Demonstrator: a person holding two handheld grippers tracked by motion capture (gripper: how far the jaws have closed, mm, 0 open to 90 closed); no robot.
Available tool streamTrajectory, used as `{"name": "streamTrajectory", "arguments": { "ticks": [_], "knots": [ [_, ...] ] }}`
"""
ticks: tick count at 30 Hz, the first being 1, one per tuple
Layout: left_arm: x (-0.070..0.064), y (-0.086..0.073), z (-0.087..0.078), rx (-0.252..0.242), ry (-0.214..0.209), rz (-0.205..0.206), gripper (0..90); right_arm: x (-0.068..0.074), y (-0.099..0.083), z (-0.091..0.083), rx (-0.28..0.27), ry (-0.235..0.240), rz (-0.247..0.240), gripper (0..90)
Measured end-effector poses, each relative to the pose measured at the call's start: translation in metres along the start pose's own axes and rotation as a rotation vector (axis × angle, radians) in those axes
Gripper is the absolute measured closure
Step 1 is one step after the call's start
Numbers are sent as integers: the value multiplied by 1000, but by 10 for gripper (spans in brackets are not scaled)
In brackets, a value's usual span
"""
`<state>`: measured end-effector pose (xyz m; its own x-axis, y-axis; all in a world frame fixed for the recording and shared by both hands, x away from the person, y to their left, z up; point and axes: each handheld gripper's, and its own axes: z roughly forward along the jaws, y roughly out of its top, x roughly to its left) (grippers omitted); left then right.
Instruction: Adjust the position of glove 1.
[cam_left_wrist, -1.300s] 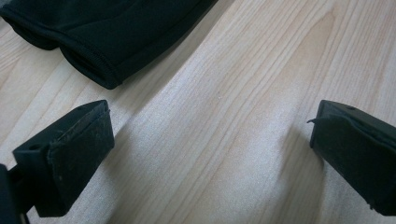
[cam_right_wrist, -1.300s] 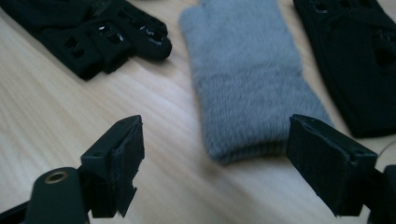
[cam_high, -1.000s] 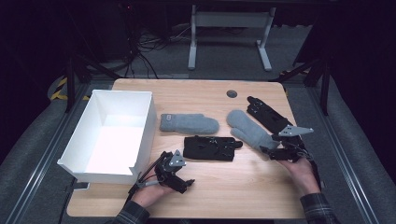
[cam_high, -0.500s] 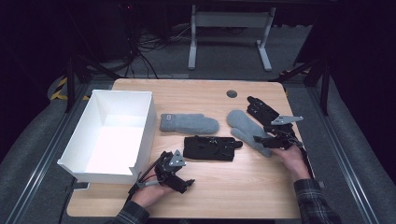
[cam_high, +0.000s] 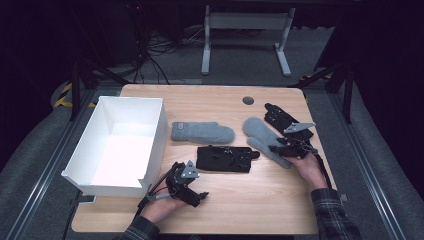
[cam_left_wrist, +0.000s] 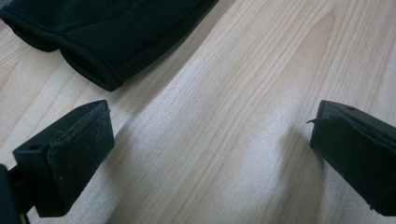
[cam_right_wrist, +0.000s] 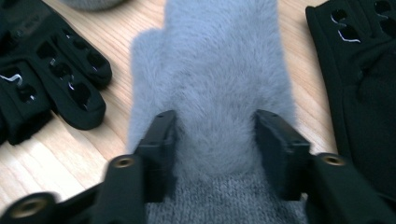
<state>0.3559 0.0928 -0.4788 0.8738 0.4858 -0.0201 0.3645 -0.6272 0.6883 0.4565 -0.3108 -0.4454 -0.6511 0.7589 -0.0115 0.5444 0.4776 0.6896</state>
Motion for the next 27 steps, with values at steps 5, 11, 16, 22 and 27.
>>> {"name": "streamTrajectory", "arguments": {
  "ticks": [5, 11, 16, 22, 27],
  "knots": [
    [0, 0, 0, 0, 0, 0, 1, -1, 0, -1, 0, -5, 0, 751],
    [0, 0, 0, 0, 0, 0, 1, -2, 1, -7, -36, -10, 14, 860],
    [0, 0, 0, 0, 0, -1, 1, 0, 2, -16, -73, 1, 29, 871],
    [0, 0, 0, 0, 0, -1, 1, 5, 4, -32, -116, 20, 26, 872],
    [0, 0, 0, -1, -1, 0, 1, 15, -2, -52, -149, 45, 16, 872]
  ]
}}
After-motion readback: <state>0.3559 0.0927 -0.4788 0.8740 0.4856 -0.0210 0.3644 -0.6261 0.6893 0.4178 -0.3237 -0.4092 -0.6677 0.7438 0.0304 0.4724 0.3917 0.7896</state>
